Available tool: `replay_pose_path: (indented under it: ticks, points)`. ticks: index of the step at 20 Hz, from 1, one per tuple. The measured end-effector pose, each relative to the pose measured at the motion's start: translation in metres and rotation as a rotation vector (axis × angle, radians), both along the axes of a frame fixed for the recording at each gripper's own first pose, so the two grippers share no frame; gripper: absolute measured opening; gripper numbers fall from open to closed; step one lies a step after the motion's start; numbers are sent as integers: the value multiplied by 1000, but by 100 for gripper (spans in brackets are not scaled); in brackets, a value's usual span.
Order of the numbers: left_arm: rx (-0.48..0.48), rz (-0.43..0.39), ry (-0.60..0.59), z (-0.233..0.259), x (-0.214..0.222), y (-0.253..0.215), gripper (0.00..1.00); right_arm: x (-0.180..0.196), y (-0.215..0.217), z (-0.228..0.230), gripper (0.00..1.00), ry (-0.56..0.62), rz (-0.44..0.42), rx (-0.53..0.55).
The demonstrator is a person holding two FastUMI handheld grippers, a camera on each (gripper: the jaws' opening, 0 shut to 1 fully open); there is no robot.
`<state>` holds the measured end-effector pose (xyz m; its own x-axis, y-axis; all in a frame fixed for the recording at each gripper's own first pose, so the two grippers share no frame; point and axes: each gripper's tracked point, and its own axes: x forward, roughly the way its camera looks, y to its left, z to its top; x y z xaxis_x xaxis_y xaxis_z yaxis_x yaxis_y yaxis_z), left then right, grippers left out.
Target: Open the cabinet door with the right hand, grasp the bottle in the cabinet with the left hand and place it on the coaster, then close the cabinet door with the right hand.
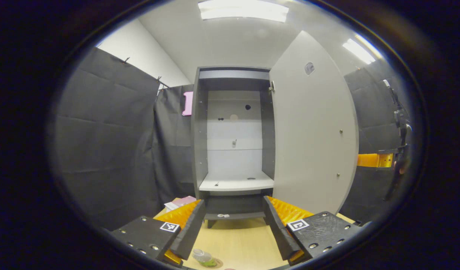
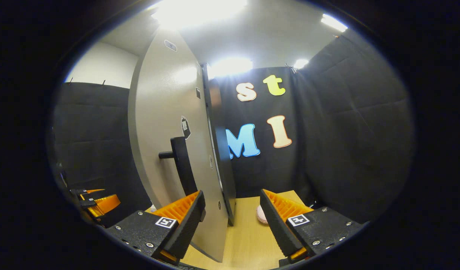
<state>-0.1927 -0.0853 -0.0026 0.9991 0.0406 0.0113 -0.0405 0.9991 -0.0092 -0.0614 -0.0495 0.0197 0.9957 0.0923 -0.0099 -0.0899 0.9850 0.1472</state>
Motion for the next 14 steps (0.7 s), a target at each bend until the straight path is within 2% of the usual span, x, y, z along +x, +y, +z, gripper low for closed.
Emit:
replay_pose_path:
  ticks: [3, 12, 13, 14]
  points:
    - [-13, 0, -1, -2, 9, 9, 88, -1, 14, 1, 92, -11, 17, -38]
    - [2, 46, 3, -5, 29, 58, 88, 9, 82, 8, 91, 6, 117, -56]
    - [1, 48, 2, -4, 33, 65, 88, 13, 93, 9, 87, 2, 133, -66]
    - [2, 53, 5, -6, 38, 73, 91, 16, 102, 11, 92, -2, 144, -75]
